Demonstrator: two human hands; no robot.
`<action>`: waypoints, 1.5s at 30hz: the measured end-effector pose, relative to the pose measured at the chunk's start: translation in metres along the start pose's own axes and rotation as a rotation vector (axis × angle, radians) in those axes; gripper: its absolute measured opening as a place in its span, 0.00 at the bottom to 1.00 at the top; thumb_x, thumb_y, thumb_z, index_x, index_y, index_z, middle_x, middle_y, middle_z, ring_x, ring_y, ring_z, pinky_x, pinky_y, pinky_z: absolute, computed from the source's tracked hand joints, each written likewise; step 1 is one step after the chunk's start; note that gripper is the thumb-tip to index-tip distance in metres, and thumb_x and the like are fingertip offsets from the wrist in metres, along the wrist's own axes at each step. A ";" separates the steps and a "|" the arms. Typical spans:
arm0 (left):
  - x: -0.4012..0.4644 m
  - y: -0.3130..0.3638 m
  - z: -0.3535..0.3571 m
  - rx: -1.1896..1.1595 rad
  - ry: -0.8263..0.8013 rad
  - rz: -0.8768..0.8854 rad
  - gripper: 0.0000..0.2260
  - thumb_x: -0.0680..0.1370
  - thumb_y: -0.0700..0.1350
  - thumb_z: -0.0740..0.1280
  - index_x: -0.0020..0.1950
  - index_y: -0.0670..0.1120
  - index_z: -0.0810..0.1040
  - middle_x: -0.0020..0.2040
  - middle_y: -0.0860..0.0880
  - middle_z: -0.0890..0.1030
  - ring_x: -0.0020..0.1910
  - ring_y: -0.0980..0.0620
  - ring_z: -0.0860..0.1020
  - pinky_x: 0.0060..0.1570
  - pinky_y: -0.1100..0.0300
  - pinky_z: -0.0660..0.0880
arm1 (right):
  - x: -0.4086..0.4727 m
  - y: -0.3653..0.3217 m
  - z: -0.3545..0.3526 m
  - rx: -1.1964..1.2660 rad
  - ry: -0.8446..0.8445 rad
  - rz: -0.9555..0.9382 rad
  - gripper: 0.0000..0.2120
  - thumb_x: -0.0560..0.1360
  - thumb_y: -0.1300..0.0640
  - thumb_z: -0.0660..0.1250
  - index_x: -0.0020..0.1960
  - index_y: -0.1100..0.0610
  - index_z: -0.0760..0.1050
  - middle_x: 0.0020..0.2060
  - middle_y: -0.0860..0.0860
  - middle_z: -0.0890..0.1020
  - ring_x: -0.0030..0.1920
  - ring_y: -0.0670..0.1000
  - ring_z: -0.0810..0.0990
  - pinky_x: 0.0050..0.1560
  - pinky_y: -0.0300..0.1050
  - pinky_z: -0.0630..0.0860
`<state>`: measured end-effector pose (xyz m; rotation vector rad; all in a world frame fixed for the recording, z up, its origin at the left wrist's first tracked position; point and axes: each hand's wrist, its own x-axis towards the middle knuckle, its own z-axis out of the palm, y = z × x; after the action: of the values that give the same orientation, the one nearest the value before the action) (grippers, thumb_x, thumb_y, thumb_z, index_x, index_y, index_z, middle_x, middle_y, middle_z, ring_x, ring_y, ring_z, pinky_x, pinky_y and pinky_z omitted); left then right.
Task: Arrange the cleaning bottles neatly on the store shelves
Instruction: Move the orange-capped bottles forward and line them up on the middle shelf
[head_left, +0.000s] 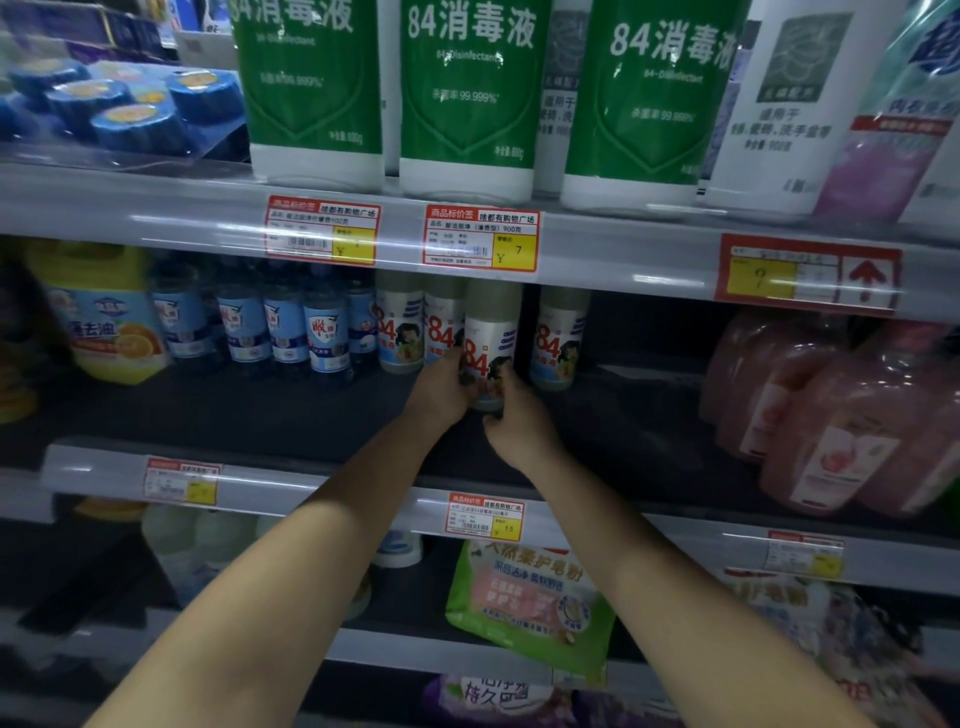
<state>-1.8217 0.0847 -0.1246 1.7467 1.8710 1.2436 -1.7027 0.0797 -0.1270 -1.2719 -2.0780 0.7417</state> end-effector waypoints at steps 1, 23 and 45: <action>0.000 0.001 0.000 0.000 0.000 -0.002 0.17 0.73 0.42 0.69 0.60 0.38 0.72 0.59 0.40 0.78 0.58 0.46 0.76 0.52 0.61 0.69 | 0.000 0.000 0.000 0.013 0.008 -0.007 0.33 0.73 0.66 0.63 0.75 0.55 0.53 0.70 0.55 0.68 0.68 0.54 0.69 0.66 0.45 0.68; -0.039 0.071 0.046 -0.009 0.184 0.267 0.18 0.76 0.35 0.60 0.66 0.37 0.68 0.60 0.37 0.74 0.59 0.43 0.73 0.60 0.58 0.68 | 0.002 0.037 -0.060 0.247 0.225 -0.019 0.24 0.75 0.59 0.66 0.69 0.56 0.65 0.63 0.53 0.75 0.61 0.49 0.74 0.58 0.40 0.69; 0.031 0.065 0.102 -0.163 0.156 -0.211 0.19 0.76 0.47 0.65 0.63 0.43 0.66 0.59 0.41 0.76 0.57 0.46 0.75 0.58 0.54 0.73 | 0.055 0.069 -0.063 0.339 0.163 0.127 0.26 0.75 0.59 0.63 0.71 0.55 0.61 0.63 0.54 0.75 0.61 0.53 0.74 0.60 0.42 0.69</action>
<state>-1.7125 0.1452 -0.1253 1.3661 1.9191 1.4373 -1.6378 0.1661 -0.1234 -1.2336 -1.6689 0.9661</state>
